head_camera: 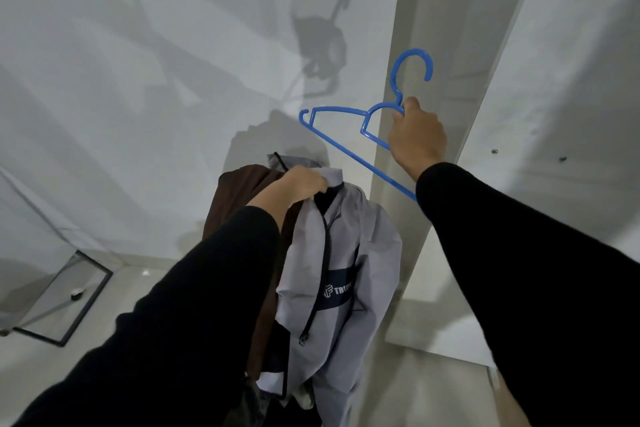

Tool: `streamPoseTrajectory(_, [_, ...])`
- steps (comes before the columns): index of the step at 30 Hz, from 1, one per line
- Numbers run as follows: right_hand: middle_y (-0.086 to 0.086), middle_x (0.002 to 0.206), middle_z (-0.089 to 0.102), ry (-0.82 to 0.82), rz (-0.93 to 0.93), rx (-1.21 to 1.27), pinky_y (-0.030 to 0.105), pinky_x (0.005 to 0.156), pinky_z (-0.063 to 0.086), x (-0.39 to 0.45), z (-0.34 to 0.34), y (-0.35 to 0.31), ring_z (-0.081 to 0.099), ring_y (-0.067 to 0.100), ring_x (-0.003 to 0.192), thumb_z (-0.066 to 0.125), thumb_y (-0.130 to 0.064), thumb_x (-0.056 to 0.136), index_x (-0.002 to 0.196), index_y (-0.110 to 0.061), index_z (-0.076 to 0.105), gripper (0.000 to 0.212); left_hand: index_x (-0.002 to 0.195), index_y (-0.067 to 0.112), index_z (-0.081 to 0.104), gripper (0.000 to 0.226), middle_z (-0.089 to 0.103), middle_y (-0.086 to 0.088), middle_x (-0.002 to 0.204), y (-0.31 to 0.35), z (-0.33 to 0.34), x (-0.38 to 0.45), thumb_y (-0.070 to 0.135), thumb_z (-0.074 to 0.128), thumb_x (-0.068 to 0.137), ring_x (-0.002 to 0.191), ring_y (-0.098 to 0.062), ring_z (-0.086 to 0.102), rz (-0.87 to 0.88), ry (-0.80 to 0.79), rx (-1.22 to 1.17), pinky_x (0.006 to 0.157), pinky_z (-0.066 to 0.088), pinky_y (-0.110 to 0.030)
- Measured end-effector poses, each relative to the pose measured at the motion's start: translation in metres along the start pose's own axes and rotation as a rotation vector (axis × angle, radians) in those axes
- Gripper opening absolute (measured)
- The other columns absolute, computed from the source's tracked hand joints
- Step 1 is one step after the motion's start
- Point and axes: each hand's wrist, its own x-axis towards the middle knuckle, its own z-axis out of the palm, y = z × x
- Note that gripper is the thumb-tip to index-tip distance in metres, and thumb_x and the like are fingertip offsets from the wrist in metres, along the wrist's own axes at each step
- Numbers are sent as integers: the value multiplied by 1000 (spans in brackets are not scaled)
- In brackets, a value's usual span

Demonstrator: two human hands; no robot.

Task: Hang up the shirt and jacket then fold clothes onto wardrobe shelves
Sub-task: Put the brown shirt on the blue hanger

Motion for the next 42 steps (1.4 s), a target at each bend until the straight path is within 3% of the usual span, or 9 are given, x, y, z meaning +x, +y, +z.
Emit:
streamPoseTrajectory(3, [14, 106, 63, 0, 11, -5, 28, 70, 39, -6, 1, 0, 50, 20, 80, 33, -25, 103, 127, -6, 45, 33, 130, 6, 53, 42, 52, -12, 136, -11, 7, -1, 32, 45, 98, 122, -27, 50, 92, -96, 40, 94, 37, -29])
streamPoseTrajectory(7, [14, 106, 64, -26, 5, -31, 28, 71, 41, -12, 9, -1, 58, 24, 85, 34, -26, 103, 128, -7, 44, 33, 137, 4, 45, 44, 45, -17, 142, -30, 13, 15, 25, 26, 103, 130, -28, 43, 149, 83, 216, 105, 31, -31])
streamPoseTrajectory(10, [14, 106, 64, -31, 9, -45, 29, 72, 42, -12, 14, -3, 61, 26, 91, 34, -25, 103, 128, -7, 44, 33, 128, 9, 56, 37, 51, -12, 135, -47, 14, 22, 11, 52, 91, 124, -27, 49, 121, 206, 147, 105, 38, -31])
streamPoseTrajectory(14, [14, 106, 63, -46, 4, -58, 28, 71, 42, -12, 17, -4, 61, 25, 90, 33, -25, 103, 128, -7, 44, 33, 135, 3, 37, 58, 28, -18, 141, -51, 19, 22, 3, 62, 83, 113, -29, 51, -84, 326, 7, 98, 42, -30])
streamPoseTrajectory(17, [14, 106, 63, -54, -10, -65, 28, 71, 41, -12, 17, -4, 60, 25, 89, 33, -25, 103, 128, -7, 44, 32, 131, -1, 41, 49, 45, -20, 134, -48, 18, 23, 5, 60, 86, 114, -33, 54, -158, 345, 18, 96, 47, -36])
streamPoseTrajectory(21, [13, 104, 62, -44, -8, -50, 27, 71, 41, -8, 10, -6, 52, 20, 80, 33, -24, 103, 128, -6, 44, 33, 112, -4, 57, 26, 60, -20, 119, -34, -5, 26, 9, 50, 90, 109, -34, 58, -62, 406, 134, 89, 48, -34])
streamPoseTrajectory(28, [14, 104, 62, -3, -15, 9, 28, 71, 42, 0, -5, -21, 51, 20, 78, 34, -23, 103, 128, -7, 44, 31, 120, -3, 55, 34, 60, -17, 124, 9, -86, 27, 15, 42, 95, 113, -32, 58, -133, 550, -312, 90, 47, -33])
streamPoseTrajectory(32, [13, 106, 63, 16, -24, 45, 27, 72, 43, -1, -12, -29, 57, 23, 83, 37, -20, 102, 129, -9, 43, 30, 131, 4, 51, 41, 54, -14, 134, 28, -140, 17, 21, 44, 95, 122, -28, 55, -2, 495, -606, 92, 48, -33])
streamPoseTrajectory(42, [7, 98, 60, 99, 6, 217, 26, 70, 40, -12, -33, -77, 52, 17, 80, 36, -22, 102, 122, -9, 48, 26, 136, 10, 39, 41, 49, -7, 127, 38, -227, -40, 13, 23, 98, 105, -25, 51, 160, 636, -665, 83, 48, -34])
